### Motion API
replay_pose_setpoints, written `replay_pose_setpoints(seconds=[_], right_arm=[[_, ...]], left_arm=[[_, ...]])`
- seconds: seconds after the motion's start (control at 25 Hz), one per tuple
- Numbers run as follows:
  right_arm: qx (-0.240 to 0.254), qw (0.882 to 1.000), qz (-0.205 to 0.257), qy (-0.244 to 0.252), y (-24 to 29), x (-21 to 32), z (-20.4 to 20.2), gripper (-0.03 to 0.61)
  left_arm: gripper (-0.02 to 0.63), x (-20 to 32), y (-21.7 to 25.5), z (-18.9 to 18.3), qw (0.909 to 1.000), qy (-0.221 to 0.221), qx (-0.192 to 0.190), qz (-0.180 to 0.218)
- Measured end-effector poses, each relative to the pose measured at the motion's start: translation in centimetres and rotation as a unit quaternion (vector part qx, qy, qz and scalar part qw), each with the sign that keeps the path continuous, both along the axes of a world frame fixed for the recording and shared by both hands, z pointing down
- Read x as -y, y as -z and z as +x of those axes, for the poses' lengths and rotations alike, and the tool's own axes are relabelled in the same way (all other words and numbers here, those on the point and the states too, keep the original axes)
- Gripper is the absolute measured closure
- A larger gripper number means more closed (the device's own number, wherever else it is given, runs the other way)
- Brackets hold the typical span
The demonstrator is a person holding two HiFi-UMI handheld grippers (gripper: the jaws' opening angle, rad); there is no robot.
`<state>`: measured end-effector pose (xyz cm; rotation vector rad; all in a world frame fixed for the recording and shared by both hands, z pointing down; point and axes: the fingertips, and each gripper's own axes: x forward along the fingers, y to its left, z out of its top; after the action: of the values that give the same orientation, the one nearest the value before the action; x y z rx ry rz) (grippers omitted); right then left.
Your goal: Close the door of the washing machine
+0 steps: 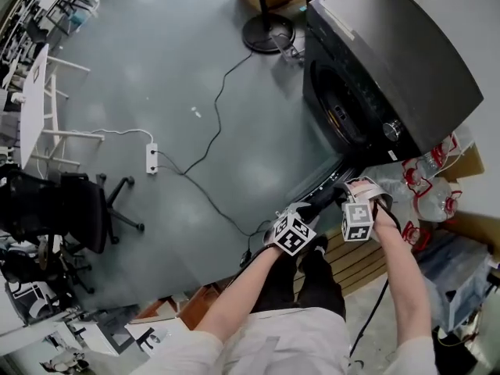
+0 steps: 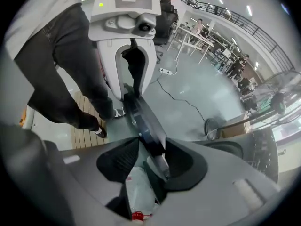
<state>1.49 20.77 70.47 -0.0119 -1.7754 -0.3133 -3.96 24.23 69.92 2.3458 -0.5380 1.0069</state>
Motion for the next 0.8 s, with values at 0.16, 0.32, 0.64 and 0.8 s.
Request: replay_pose_setpoints(seconds=[0.16, 0.32, 0.64, 0.8], right_arm=[[-0.004, 0.999, -0.008, -0.031, 0.1, 0.6, -1.8, 0.405], [-0.004, 0.999, -0.014, -0.041, -0.3, 1.5, -2.0, 0.402], [0.032, 0.995, -0.019, -0.092, -0.5, 4.0, -3.6, 0.402], [0.051, 0.991, -0.019, -0.126, -0.5, 6.3, -4.4, 0.402]], left_arm=[[0.486, 0.8, 0.1, -1.7, 1.0000, 0.002, 0.001, -0.003], [0.485, 1.8, -0.1, -2.1, 1.0000, -0.005, -0.002, 0.003], [0.483, 5.4, -0.4, -4.1, 0.9999, -0.011, 0.005, 0.006], [0.477, 8.4, -0.5, -5.2, 0.9996, -0.013, 0.011, 0.022]])
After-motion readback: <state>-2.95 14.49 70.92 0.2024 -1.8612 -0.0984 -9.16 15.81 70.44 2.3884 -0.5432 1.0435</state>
